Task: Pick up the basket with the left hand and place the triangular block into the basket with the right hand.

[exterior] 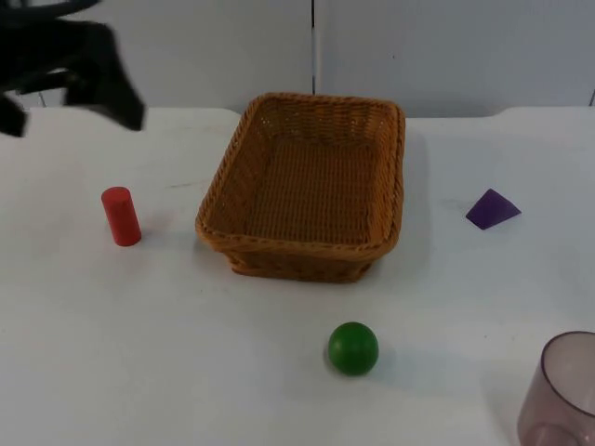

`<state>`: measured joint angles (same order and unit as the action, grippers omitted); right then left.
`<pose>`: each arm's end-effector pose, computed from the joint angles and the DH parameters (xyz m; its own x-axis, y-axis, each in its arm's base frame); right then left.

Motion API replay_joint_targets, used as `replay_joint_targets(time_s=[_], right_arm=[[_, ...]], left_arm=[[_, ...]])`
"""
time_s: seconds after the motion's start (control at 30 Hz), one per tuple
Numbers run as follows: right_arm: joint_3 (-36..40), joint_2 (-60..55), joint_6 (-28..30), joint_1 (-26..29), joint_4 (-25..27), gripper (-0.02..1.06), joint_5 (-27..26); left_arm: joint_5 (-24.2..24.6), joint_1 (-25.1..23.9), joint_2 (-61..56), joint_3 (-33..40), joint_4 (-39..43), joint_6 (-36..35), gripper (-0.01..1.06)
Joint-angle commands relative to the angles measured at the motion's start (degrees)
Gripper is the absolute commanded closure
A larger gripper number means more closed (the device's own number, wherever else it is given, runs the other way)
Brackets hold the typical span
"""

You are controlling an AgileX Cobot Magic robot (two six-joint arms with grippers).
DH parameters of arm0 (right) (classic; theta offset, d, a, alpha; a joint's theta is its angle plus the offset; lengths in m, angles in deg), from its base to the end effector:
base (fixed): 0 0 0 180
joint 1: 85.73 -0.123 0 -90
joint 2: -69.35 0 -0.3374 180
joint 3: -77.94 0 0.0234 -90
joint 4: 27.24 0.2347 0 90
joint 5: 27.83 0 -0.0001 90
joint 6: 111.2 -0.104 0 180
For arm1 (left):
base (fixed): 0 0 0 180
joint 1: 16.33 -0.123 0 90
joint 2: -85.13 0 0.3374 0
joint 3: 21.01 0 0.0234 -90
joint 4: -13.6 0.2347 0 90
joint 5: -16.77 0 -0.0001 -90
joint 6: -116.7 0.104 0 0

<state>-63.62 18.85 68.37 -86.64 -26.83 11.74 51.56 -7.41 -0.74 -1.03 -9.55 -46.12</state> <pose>0.1009 0.0021 0.3463 -0.6228 0.0031 -0.7824 -0.0113 0.9999 0.0130 0.2964 -0.0702 0.3003 -0.8353 0.0938 -0.5418 0.2414 0.9479 -0.2081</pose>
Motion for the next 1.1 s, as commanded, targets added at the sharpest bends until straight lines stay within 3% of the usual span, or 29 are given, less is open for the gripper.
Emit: replay_joint_targets(time_s=[0.0,0.1,0.13,0.3,0.33,0.47,0.77,0.83,0.87,0.93,1.03,1.07], right_arm=[[-0.5,-0.1,0.1,0.4,-0.4,-0.01,-0.6],[-0.5,-0.1,0.1,0.4,-0.4,-0.01,-0.4],[-0.5,-0.1,0.1,0.4,-0.4,-0.01,-0.4],[-0.5,-0.1,0.1,0.4,-0.4,-0.01,-0.1],[-0.5,-0.1,0.1,0.4,-0.4,-0.01,-0.1],[-0.5,-0.1,0.1,0.4,-0.4,-0.01,-0.1],[-0.5,-0.1,0.1,0.4,-0.4,-0.01,-0.1],[-0.5,-0.1,0.1,0.4,-0.4,-0.01,-0.1],[-0.5,-0.1,0.1,0.4,-0.4,-0.01,-0.1],[-0.5,-0.1,0.1,0.4,0.0,-0.01,-0.2],[-0.5,-0.1,0.1,0.4,0.0,-0.01,-0.5],[-0.5,-0.1,0.1,0.4,0.0,-0.01,-0.5]], left_arm=[[-0.8,2.2,5.0,-3.7,-0.1,-1.0,0.04],[-0.8,4.8,15.1,-12.6,0.3,-1.2,0.04],[-0.8,4.8,15.1,-12.6,0.3,-1.2,0.04],[1.0,5.4,33.1,-30.0,0.2,-2.9,0.04],[1.0,5.4,33.1,-30.0,0.2,-2.9,0.04],[3.3,5.4,43.4,-41.6,2.2,-4.6,0.04],[8.0,5.4,54.8,-54.0,4.6,-7.0,0.06],[8.1,5.4,55.6,-54.5,4.5,-7.0,0.18],[8.1,5.4,55.6,-54.5,4.5,-7.0,0.18],[8.0,5.4,55.8,-54.5,4.5,-7.1,0.38],[8.2,5.4,55.8,-54.5,4.2,-7.5,0.79],[8.2,5.4,55.8,-54.5,4.2,-7.5,0.79]])
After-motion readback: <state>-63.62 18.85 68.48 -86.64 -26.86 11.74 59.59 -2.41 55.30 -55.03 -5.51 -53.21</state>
